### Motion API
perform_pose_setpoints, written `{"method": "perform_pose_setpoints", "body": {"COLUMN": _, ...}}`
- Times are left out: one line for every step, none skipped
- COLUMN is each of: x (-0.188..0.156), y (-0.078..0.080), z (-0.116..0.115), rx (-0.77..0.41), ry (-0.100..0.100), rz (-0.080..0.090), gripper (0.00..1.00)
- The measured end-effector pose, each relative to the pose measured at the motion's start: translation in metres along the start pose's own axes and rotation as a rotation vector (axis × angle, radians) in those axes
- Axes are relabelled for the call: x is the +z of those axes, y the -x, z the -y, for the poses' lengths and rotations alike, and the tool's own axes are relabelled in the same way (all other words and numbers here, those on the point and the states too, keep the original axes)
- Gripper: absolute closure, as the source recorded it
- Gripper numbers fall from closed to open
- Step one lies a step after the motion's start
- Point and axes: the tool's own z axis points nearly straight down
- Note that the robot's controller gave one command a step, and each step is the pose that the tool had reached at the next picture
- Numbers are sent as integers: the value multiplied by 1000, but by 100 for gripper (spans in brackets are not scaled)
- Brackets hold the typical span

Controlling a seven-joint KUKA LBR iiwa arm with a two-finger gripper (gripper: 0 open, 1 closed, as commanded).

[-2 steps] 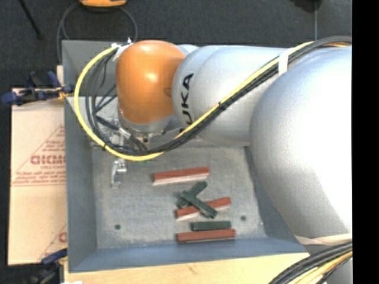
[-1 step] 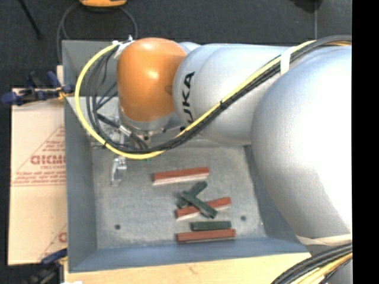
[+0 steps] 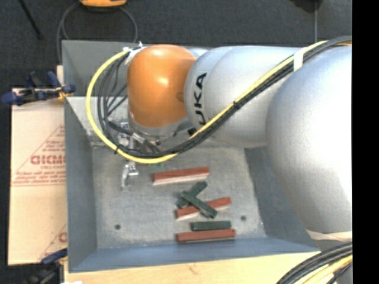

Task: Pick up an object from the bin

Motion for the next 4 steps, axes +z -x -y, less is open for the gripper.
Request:
{"method": "perform_pose_setpoints", "body": {"x": -24, "y": 8, "z": 67, "rx": -166, "ry": -2, "rz": -3, "gripper": 0}}
{"method": "perform_pose_setpoints", "body": {"x": 22, "y": 13, "z": 74, "rx": -248, "ry": -3, "rz": 7, "gripper": 0}}
{"method": "perform_pose_setpoints", "body": {"x": 68, "y": 4, "z": 94, "rx": -489, "ry": -2, "rz": -2, "gripper": 0}}
{"method": "perform_pose_setpoints", "body": {"x": 96, "y": 30, "z": 114, "rx": -580, "ry": -2, "rz": 0, "gripper": 100}}
